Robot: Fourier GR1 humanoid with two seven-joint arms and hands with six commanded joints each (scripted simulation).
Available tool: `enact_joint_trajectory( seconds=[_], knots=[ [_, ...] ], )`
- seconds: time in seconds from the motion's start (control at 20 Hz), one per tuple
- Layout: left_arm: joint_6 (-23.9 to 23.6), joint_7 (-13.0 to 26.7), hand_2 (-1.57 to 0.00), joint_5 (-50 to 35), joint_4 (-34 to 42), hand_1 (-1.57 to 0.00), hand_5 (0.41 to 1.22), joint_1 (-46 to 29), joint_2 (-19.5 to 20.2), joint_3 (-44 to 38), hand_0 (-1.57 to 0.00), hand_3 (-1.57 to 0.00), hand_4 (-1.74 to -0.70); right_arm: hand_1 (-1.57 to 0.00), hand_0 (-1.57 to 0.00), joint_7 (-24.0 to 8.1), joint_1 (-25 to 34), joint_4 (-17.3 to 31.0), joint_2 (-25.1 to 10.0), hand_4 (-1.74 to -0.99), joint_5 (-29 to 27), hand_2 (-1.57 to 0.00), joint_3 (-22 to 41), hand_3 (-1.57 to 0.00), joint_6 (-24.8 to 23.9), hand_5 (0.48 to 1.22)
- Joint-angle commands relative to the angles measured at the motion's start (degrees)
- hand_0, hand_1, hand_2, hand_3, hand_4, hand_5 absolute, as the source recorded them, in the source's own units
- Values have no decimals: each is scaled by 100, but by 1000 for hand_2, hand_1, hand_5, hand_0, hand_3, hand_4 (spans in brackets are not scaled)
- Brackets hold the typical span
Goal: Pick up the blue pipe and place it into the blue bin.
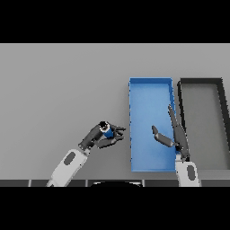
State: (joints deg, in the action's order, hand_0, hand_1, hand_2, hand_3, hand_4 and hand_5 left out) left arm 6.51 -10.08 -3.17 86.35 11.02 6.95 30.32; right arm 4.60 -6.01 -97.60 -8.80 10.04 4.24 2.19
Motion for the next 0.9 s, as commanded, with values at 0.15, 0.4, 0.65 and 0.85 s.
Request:
enact_joint_trajectory(
  seconds=[0.15, 0.4, 0.65, 0.85],
  knots=[
    [209, 252, -1561, -43, 432, -1559, 1217, 135, -13, 25, -1557, -1560, -1466, 1, 1, 76, -13, 40, -24, -1176, 37, 1, -3, 1, 0, 643],
    [253, 712, -1568, 130, 519, -1567, 1220, 298, -209, 37, -1566, -1568, -1467, 1, 1, 137, 19, 37, -55, -1151, 23, 1, -54, 1, -24, 643],
    [394, 665, -1570, 261, 471, -1570, 1220, 209, -252, -20, -1569, -1570, -1466, 1, 1, 41, -306, -451, -114, -1166, 288, 1, -14, 1, -234, 643],
    [492, 597, -1571, 317, 430, -1570, 1220, 223, -318, -112, -1570, -1571, -1467, 1, 1, -5, -497, -869, -133, -1187, 335, -20, 11, 1, -280, 642]
  ],
)
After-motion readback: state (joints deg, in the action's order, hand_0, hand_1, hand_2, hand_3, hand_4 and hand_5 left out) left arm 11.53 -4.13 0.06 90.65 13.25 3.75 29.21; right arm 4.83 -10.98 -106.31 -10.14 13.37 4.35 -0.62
